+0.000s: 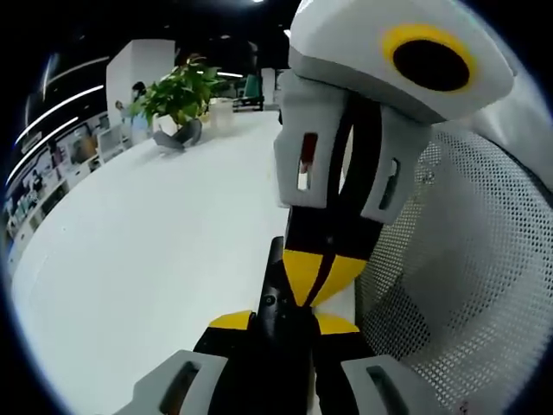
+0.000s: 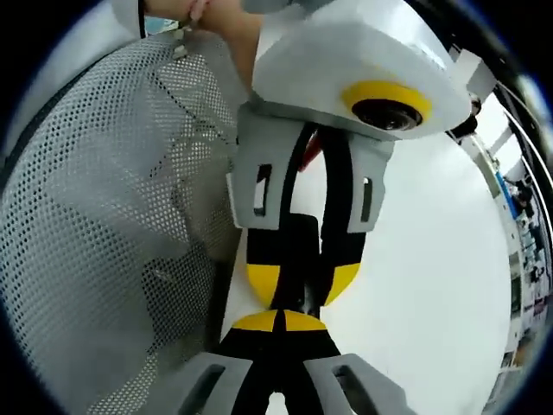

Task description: Press the specified remote control buttons in sequence, fully releasing each button before pressing the next.

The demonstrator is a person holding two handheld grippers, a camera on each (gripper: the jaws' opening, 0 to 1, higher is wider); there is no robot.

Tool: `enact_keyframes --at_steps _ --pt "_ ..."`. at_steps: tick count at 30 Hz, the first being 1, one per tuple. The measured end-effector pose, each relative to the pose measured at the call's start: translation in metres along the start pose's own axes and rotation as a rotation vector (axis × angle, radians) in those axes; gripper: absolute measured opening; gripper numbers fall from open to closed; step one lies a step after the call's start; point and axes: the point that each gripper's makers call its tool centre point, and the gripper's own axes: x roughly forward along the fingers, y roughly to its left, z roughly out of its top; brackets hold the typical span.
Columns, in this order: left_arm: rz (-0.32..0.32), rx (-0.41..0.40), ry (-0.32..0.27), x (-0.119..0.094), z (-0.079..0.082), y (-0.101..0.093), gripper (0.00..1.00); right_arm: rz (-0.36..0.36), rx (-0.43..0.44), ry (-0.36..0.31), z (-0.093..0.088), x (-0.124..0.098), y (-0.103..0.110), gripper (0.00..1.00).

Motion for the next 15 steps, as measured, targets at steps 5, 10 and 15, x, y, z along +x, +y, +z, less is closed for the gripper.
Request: enact_keyframes --at_steps 5,10,15 --pt "-0.001 0.002 0.001 0.000 0.000 0.000 0.25 0.003 0.048 -0.034 -0.001 -0.001 0.000 0.00" --pt "-0.003 0.002 -0.003 0.000 0.001 0.000 0.25 -0.012 0.029 -0.042 0.001 -0.004 -0.002 0.00" --pt "-0.003 0.002 -0.006 0.000 0.001 0.000 0.25 -0.052 0.185 -0.084 0.003 -0.008 -0.019 0.00"
